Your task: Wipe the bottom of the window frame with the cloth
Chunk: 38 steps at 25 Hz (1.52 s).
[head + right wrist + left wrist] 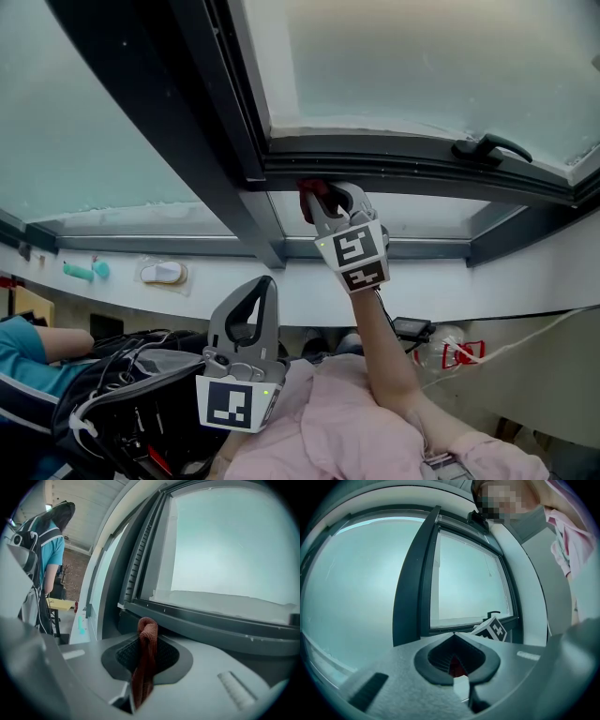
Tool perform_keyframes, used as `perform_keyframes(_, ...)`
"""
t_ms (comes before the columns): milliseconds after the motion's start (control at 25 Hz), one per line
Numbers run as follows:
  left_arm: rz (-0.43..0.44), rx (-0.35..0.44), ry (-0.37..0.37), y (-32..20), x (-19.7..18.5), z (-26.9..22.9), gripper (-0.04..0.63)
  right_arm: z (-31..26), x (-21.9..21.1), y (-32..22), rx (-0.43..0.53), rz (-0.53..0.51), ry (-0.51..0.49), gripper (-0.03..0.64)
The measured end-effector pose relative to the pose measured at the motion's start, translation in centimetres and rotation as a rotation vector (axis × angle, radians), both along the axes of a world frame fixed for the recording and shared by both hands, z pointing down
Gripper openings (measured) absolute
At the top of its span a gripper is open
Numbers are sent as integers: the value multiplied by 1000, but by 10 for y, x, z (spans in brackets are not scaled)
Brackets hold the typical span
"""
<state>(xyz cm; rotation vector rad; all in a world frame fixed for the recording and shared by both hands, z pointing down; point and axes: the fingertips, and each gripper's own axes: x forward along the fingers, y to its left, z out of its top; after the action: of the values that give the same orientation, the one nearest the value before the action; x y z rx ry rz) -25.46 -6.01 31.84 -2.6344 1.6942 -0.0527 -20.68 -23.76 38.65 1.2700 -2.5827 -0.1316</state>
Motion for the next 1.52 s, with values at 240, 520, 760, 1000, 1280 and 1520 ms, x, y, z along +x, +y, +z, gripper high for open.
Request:
perform_keyframes(240,5,-2,-1,0,3,1,0,0,14,-1,5,26,7,49)
perform_keyframes(520,17,-11,6,-2,8,2,0,3,27,-4,-6,53,3,49)
perform_keyframes(760,6,-2,10,0,5,2,0,4,24,-8,5,48,3,49)
perform_keyframes(1000,40,-9,7,-1,20,4,0,2,31,-7,5,38,-8,49)
perform_keyframes(1280,40,-19,-1,1,35,5,0,2,43,0,1,11,-14,49)
perform_keyframes(1520,45,-15,-5,-1,47,2,0,0,53,2,9,-1,-11,49)
